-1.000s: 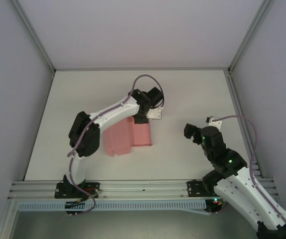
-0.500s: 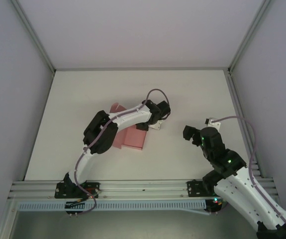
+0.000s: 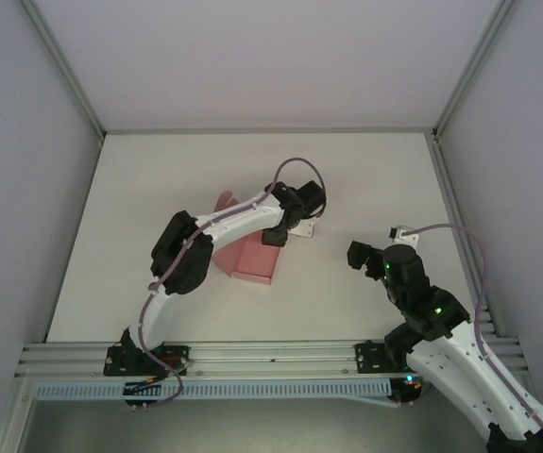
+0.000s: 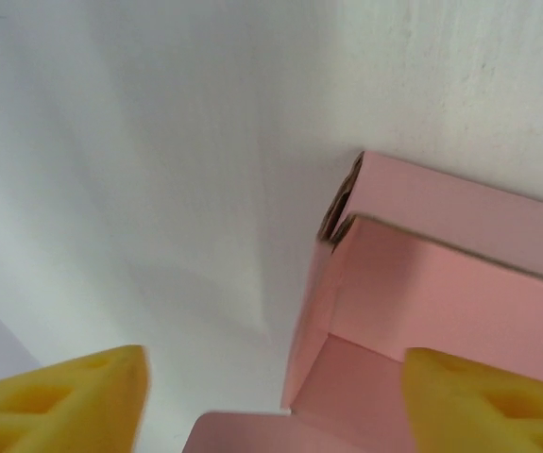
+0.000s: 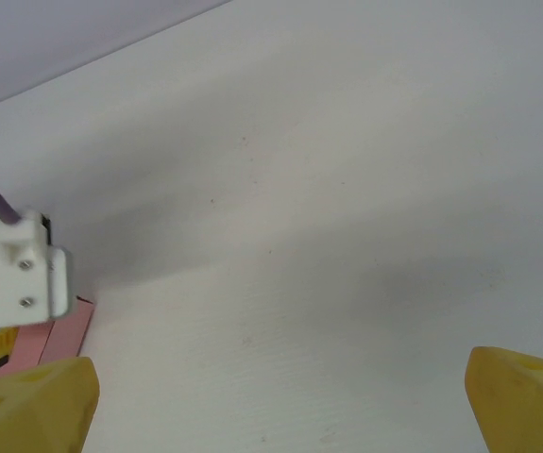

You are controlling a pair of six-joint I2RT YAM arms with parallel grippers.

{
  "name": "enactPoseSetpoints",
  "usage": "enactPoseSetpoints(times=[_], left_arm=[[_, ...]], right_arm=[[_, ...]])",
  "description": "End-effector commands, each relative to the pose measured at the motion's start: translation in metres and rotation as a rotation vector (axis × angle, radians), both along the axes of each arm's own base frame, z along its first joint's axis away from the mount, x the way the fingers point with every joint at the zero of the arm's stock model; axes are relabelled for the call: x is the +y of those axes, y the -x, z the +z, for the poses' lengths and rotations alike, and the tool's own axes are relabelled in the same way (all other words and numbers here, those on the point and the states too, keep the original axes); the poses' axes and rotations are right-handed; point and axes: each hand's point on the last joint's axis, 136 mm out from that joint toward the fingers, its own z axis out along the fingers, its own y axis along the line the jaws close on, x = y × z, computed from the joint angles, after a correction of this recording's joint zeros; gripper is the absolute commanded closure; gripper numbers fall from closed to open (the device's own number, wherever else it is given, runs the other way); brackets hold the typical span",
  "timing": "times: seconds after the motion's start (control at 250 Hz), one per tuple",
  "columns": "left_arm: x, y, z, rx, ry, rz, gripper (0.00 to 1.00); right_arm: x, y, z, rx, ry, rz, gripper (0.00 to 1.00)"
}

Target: Assemble paper box

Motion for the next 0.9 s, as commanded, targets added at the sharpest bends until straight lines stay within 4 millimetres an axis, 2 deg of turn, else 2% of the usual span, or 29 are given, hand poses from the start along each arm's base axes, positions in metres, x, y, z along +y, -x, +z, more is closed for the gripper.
enactPoseSetpoints(times=[0.0, 0.112, 0.188, 0.268, 0.339, 0.383, 0.431, 0.507, 0.611, 0.735, 0.835, 0.898], left_arm=[[-0.010, 0.006, 0.060, -0.022, 0.225, 0.024, 0.00], [-0.005, -0.008, 0.105, -0.108, 0.469, 0.122, 0.00], [0.013, -0.023, 0.141, -0.189, 0.691, 0.276, 0.00], [0.046, -0.034, 0.174, -0.251, 0.982, 0.525, 0.00], [0.095, -0.035, 0.188, -0.279, 1.250, 0.833, 0.00], [0.126, -0.029, 0.186, -0.272, 1.384, 0.988, 0.00], [0.151, -0.017, 0.182, -0.267, 1.493, 1.077, 0.00], [0.182, 0.003, 0.179, -0.306, 1.597, 1.128, 0.00], [0.221, 0.025, 0.169, -0.378, 1.651, 1.262, 0.00], [0.236, 0.044, 0.147, -0.356, 1.598, 1.376, 0.00], [0.239, 0.047, 0.136, -0.355, 1.546, 1.401, 0.00], [0.241, 0.047, 0.131, -0.356, 1.516, 1.419, 0.00]], right_arm=[[0.015, -0.006, 0.015, -0.052, -0.018, 0.076, 0.00], [0.031, -0.013, 0.018, -0.042, -0.007, 0.154, 0.00], [0.046, -0.021, 0.020, -0.047, 0.008, 0.223, 0.00], [0.068, -0.031, 0.022, -0.068, 0.010, 0.320, 0.00], [0.094, -0.039, 0.024, -0.084, -0.001, 0.433, 0.00], [0.111, -0.043, 0.023, -0.079, 0.001, 0.517, 0.00], [0.128, -0.048, 0.019, -0.055, 0.007, 0.593, 0.00], [0.152, -0.058, 0.008, 0.001, 0.035, 0.689, 0.02], [0.181, -0.075, -0.013, 0.081, 0.117, 0.772, 0.06], [0.221, -0.094, -0.039, 0.154, 0.158, 0.866, 0.15], [0.246, -0.110, -0.063, 0.215, 0.200, 0.916, 0.21], [0.258, -0.117, -0.079, 0.264, 0.220, 0.944, 0.29]])
